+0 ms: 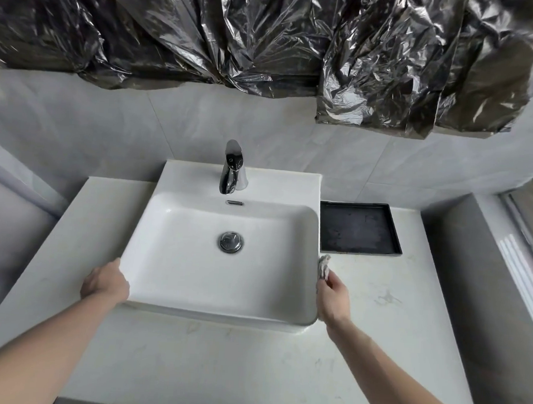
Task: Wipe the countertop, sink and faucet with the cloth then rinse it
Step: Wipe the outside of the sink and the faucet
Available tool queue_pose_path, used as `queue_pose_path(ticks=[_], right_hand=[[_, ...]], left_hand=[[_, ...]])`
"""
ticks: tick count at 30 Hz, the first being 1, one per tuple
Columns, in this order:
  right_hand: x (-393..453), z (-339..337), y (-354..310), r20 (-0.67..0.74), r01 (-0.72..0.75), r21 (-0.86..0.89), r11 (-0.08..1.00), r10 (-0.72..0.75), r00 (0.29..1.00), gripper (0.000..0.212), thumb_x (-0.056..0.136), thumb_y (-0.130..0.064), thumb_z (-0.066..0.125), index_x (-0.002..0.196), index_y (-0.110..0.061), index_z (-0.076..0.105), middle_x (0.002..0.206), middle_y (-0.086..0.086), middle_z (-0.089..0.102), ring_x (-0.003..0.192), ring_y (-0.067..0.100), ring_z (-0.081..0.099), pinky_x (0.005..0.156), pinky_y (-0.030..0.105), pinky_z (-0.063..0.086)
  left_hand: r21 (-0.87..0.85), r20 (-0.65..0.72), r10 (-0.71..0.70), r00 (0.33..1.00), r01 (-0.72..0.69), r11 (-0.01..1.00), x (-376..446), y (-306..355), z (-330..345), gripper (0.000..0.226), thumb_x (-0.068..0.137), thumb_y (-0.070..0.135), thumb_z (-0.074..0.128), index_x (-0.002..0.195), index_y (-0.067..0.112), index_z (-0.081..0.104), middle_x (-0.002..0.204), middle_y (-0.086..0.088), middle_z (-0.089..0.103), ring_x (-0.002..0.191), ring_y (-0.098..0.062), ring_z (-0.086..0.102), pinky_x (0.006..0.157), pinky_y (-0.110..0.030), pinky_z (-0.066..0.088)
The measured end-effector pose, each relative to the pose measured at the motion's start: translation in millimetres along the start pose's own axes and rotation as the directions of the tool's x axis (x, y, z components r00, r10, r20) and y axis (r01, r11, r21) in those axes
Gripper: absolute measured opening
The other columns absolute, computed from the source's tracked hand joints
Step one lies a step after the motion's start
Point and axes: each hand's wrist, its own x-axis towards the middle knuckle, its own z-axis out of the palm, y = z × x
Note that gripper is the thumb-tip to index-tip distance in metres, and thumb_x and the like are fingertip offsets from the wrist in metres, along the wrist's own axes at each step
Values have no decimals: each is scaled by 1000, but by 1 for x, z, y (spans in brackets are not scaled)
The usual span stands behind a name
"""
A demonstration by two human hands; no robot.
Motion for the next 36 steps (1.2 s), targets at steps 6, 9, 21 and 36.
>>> queue_pose_path(ticks=[6, 9, 21, 36], right_hand=[[-11, 6, 12, -55, -4, -91, 996, -1, 998, 35, 106, -31, 37, 80, -23, 58, 65, -6, 53, 59, 19, 45, 56, 28, 37], [-24, 4, 30, -48, -115, -57, 992, 112, 993, 30, 103, -24, 35, 80, -13, 51, 67, 7, 46, 57, 22, 38, 47, 27, 32], [-68, 40, 34, -117, 378, -601, 704, -546, 830, 39, 96, 5, 50, 114, -25, 69, 106, -18, 58, 107, 20, 60, 68, 30, 46], [-87, 109, 10, 149, 240, -860, 450, -229, 962, 40, 90, -9, 46, 115, -27, 73, 117, 0, 77, 110, 32, 68, 101, 39, 44]], left_hand=[[-40, 13, 35, 999, -35, 999, 4, -7, 0, 64, 82, 15, 57, 144, 29, 57, 136, -12, 66, 121, -39, 63, 98, -43, 55], [-55, 1, 52, 999, -52, 997, 3, -9, 2, 59, 82, 16, 58, 139, 27, 59, 132, -15, 67, 118, -41, 64, 95, -43, 55], [-137, 74, 177, 981, -165, 977, 13, -30, -4, 64, 68, 19, 49, 128, 37, 62, 120, -6, 74, 105, -38, 67, 86, -37, 58], [-250, 113, 354, 928, -318, 914, 17, -47, -12, 39, 87, 15, 53, 117, 37, 66, 115, 4, 75, 106, -33, 64, 88, -34, 53]])
